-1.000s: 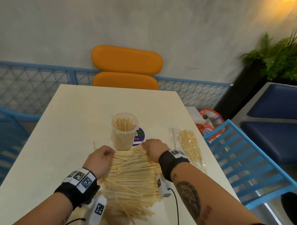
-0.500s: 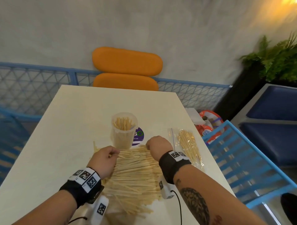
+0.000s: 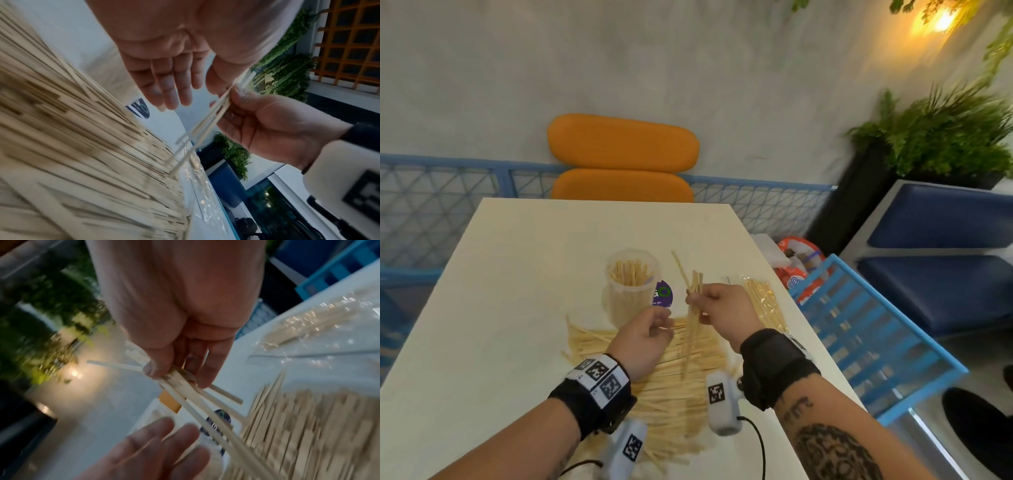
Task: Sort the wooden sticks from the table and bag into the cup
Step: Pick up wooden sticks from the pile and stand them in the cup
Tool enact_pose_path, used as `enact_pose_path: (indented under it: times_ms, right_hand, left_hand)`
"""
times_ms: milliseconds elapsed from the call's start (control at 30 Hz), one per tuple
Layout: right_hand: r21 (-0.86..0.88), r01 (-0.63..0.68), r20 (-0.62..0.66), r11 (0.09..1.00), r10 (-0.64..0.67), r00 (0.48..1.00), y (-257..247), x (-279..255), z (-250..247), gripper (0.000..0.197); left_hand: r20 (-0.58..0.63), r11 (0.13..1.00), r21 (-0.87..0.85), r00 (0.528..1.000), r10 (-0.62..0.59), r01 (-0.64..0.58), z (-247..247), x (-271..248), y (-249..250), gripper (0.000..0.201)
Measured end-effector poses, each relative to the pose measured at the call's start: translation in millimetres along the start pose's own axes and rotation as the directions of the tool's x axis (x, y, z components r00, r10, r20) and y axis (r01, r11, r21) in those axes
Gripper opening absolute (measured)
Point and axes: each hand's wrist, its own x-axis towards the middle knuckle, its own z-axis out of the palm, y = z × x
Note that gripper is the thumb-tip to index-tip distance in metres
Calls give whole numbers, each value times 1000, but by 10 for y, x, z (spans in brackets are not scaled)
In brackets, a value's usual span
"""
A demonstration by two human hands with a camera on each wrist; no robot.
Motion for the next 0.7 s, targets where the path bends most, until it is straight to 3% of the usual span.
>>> enact_pose_path:
  times_ms: [100, 200, 433, 500, 567, 700]
  right_hand:
    - [218, -53, 15, 974, 51, 999, -31, -79, 40, 18]
    - [309, -79, 22, 948, 76, 997, -7, -142, 140, 19]
    - [439, -245, 85, 864, 232, 969, 2, -191, 221, 20]
    - [427, -273, 82, 862, 264, 961, 2, -180, 200, 23]
    - [394, -260, 45, 881, 264, 963, -34, -158, 170, 27]
    - [384, -129, -50, 914, 160, 986, -134, -82, 124, 30]
  left_hand:
    - [131, 999, -15, 991, 35, -34, 110, 31, 115, 55]
    - [137, 996, 75, 990, 37, -48, 189, 63, 176, 60]
    - [87, 984, 155, 994, 71, -84, 234, 78, 162, 53]
    - [119, 986, 147, 991, 67, -84, 207, 75, 148, 34]
    - [156, 988, 142, 987, 36, -59, 182, 72, 136, 13]
    - [248, 980, 194, 969, -15, -35, 130, 29, 130, 16]
